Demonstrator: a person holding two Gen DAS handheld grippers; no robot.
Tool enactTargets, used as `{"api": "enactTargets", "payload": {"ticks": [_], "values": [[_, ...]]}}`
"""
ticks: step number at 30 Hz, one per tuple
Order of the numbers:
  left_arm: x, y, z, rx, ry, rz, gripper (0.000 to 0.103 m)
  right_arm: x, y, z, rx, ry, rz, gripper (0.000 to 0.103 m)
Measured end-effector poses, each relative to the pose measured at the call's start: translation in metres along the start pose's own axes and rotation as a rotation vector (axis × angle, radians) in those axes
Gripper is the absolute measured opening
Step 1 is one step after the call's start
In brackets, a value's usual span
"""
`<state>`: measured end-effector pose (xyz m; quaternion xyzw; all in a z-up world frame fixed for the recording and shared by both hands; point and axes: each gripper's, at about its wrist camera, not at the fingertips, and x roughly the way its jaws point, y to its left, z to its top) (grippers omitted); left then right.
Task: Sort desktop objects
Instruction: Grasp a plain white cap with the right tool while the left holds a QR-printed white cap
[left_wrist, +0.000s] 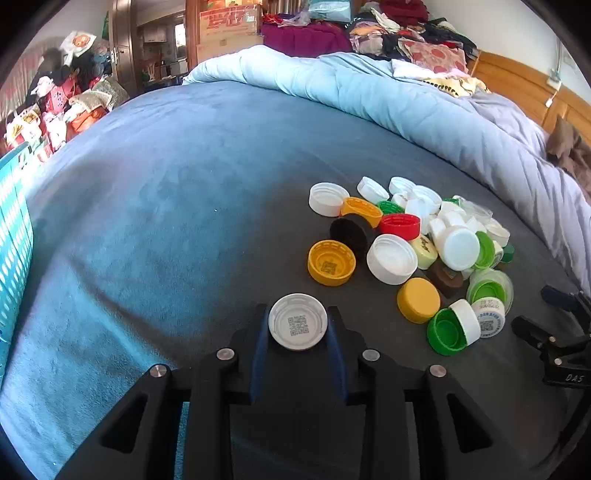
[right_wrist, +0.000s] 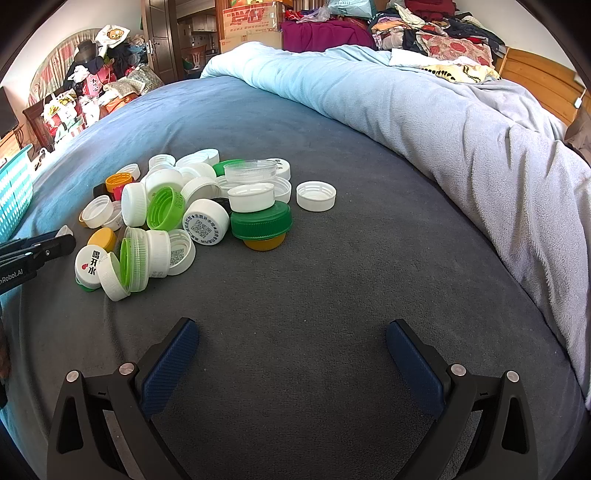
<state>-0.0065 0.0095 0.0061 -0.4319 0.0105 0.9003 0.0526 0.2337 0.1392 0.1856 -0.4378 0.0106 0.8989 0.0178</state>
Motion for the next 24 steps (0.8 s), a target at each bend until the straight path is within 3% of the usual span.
{"api": "enactTargets", "payload": {"ticks": [3, 14, 19, 22, 24], "values": [[0.001, -0.008, -0.002, 0.039, -0.001, 0.041, 0.031, 0.000, 0.000, 0.000, 0.000, 0.000, 0.000, 0.103], [0.003, -0.013, -0.003, 0.051, -0.001, 0.052, 0.032, -0.001, -0.005, -0.003, -0.003, 0.001, -0.003, 0.103], [0.003, -0.013, -0.003, 0.042, -0.002, 0.041, 0.032, 0.002, -0.009, 0.003, 0.014, 0.013, 0.047, 0.103], [0.006, -0.004, -0.001, 0.026, -0.002, 0.021, 0.032, -0.009, -0.018, 0.008, -0.014, 0.043, 0.143, 0.099], [0.006, -0.004, -0.002, 0.027, -0.003, 0.022, 0.032, -0.019, -0.025, 0.009, -0.041, 0.001, 0.121, 0.099]]}}
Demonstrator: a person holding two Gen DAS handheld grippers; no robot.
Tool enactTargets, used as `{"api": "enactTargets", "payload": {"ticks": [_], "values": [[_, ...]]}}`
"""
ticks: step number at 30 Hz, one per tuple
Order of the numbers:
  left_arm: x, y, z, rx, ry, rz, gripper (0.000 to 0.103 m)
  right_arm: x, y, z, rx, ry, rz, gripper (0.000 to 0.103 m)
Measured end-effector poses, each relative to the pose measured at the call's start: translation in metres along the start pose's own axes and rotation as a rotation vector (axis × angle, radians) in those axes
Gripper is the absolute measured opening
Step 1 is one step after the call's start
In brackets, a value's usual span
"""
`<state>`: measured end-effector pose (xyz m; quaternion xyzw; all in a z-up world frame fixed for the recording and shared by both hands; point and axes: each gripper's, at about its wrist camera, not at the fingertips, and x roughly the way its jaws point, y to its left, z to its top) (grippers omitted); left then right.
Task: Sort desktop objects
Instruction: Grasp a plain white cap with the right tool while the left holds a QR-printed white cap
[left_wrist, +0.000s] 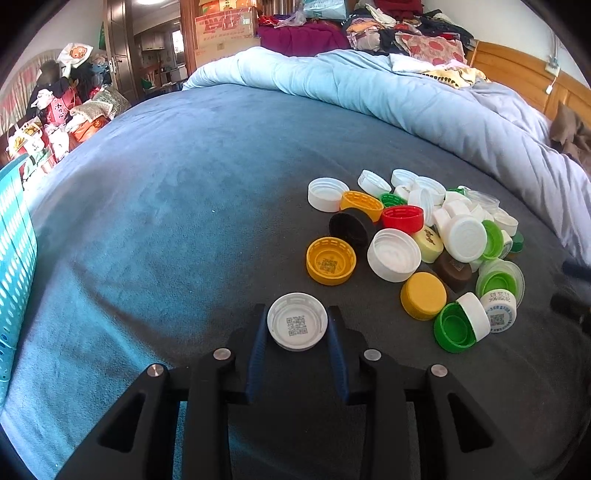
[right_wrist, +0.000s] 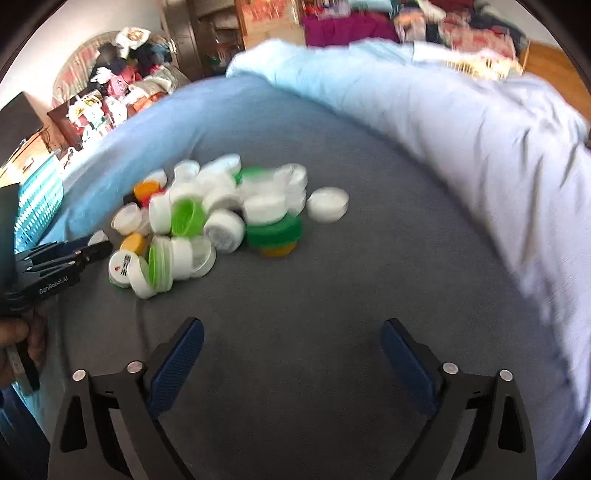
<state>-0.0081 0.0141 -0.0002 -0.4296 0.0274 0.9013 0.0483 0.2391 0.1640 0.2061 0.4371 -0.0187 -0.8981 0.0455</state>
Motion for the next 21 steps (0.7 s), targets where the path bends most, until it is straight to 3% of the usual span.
{"api": "enactTargets", "payload": {"ticks": [2, 4, 9, 21], "values": [[0.000, 0.001, 0.000, -0.002, -0.001, -0.003, 0.032, -0.001, -0.009, 0.001, -0.035, -0.023, -0.068, 0.102], [0.000, 0.003, 0.000, -0.006, 0.000, -0.009, 0.032, 0.024, -0.030, -0.001, 0.039, 0.083, -0.031, 0.103], [0.001, 0.005, 0.000, -0.002, 0.002, 0.001, 0.032, 0.029, -0.025, -0.003, 0.012, 0.058, -0.094, 0.103], [-0.007, 0.004, -0.003, 0.014, 0.002, 0.019, 0.033, 0.025, -0.026, -0.001, 0.025, 0.055, -0.076, 0.103]]}}
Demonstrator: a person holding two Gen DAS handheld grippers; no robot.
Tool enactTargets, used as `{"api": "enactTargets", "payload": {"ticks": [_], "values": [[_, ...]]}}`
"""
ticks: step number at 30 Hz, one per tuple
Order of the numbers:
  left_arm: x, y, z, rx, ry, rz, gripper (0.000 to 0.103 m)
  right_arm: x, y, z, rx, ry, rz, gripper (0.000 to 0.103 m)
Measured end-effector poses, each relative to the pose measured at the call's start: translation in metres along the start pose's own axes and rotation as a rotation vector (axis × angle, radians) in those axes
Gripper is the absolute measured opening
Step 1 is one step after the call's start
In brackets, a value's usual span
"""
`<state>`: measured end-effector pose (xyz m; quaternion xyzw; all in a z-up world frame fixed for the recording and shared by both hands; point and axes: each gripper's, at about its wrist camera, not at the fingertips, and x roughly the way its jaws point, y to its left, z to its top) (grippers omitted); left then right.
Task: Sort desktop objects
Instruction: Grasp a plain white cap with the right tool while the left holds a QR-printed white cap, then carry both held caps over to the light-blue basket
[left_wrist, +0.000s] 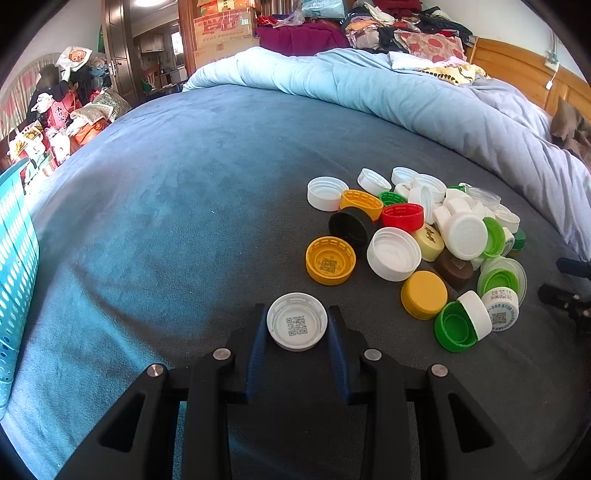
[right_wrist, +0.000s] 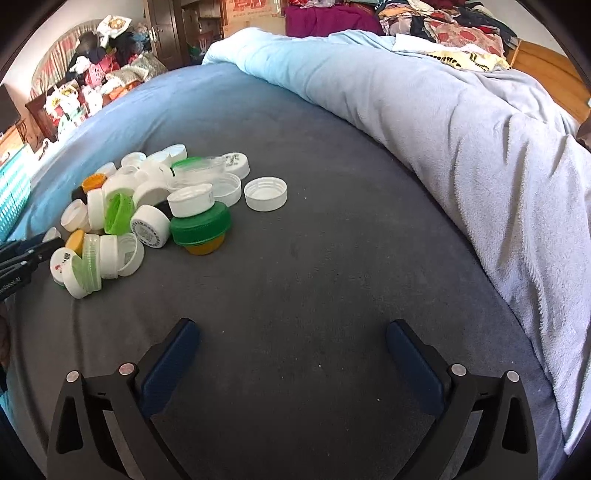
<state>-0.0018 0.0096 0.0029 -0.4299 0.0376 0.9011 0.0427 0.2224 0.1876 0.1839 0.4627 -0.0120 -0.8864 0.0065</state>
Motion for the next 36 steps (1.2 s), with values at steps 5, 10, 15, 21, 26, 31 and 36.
{"api": "enactTargets", "payload": {"ticks": [5, 10, 15, 21, 26, 31, 36], "values": [[-0.001, -0.001, 0.001, -0.001, 0.000, 0.000, 0.033, -0.011, 0.003, 0.016, -0.080, -0.085, 0.063, 0.085], [0.000, -0.003, 0.001, -0.003, 0.000, -0.002, 0.033, 0.013, 0.001, 0.044, -0.127, -0.057, 0.090, 0.074], [0.001, -0.003, 0.002, -0.006, 0.000, -0.005, 0.033, 0.032, -0.005, 0.066, -0.139, -0.039, 0.092, 0.058], [0.004, -0.004, 0.003, -0.006, 0.001, -0.006, 0.034, 0.043, 0.003, 0.073, -0.182, -0.038, 0.122, 0.057], [0.004, -0.005, 0.003, -0.006, 0.000, -0.004, 0.034, 0.049, 0.004, 0.077, -0.180, -0.037, 0.143, 0.040], [0.003, -0.011, 0.004, 0.015, -0.009, 0.025, 0.031, 0.037, -0.001, 0.073, -0.136, -0.074, 0.115, 0.032], [-0.009, -0.010, 0.009, -0.001, -0.034, 0.023, 0.030, -0.001, -0.013, 0.062, -0.018, -0.124, 0.131, 0.032]]}}
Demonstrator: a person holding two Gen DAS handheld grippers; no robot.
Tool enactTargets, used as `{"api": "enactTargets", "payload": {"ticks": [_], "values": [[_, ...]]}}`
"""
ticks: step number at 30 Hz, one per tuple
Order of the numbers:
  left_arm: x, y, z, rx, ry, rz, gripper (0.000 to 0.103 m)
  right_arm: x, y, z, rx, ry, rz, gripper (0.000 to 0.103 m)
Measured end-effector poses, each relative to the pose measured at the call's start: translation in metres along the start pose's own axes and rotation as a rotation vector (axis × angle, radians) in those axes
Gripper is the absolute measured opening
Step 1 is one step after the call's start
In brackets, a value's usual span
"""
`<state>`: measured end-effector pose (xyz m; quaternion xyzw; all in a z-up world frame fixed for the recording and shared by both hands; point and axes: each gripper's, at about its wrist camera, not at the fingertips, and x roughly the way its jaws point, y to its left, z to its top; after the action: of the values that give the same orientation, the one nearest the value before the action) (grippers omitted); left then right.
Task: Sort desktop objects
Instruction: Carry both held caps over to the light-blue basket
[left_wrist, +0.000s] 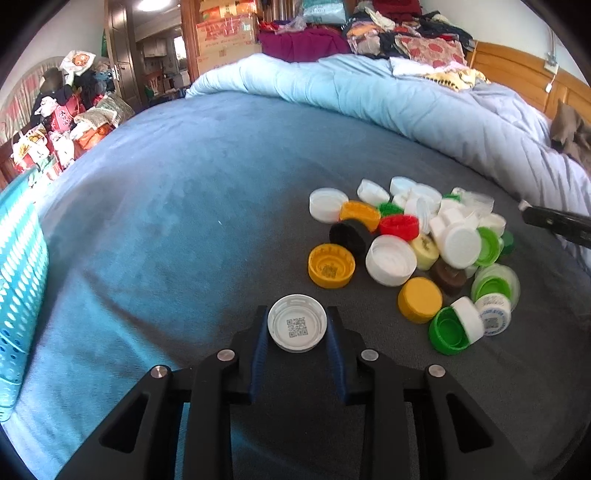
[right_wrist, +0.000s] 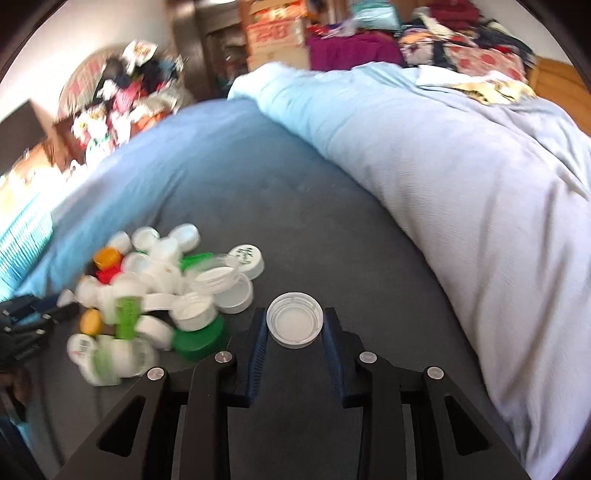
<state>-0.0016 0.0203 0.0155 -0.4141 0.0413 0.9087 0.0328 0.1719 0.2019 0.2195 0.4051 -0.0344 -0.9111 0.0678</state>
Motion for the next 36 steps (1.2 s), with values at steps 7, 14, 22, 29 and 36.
{"api": "enactTargets", "payload": {"ticks": [7, 14, 22, 29, 36], "values": [[-0.064, -0.012, 0.012, 0.013, -0.108, -0.034, 0.030, -0.068, 0.045, -0.006, -0.020, -0.084, 0.022, 0.032], [-0.120, -0.006, 0.029, 0.051, -0.183, 0.009, 0.030, -0.095, 0.090, 0.010, -0.072, -0.119, 0.041, 0.032], [-0.171, 0.042, 0.043, -0.013, -0.209, 0.083, 0.030, -0.122, 0.144, 0.045, -0.146, -0.173, 0.072, 0.032], [-0.202, 0.119, 0.045, -0.126, -0.197, 0.180, 0.030, -0.132, 0.204, 0.074, -0.220, -0.206, 0.123, 0.032], [-0.228, 0.193, 0.033, -0.236, -0.179, 0.278, 0.030, -0.127, 0.273, 0.099, -0.292, -0.205, 0.194, 0.032]]}}
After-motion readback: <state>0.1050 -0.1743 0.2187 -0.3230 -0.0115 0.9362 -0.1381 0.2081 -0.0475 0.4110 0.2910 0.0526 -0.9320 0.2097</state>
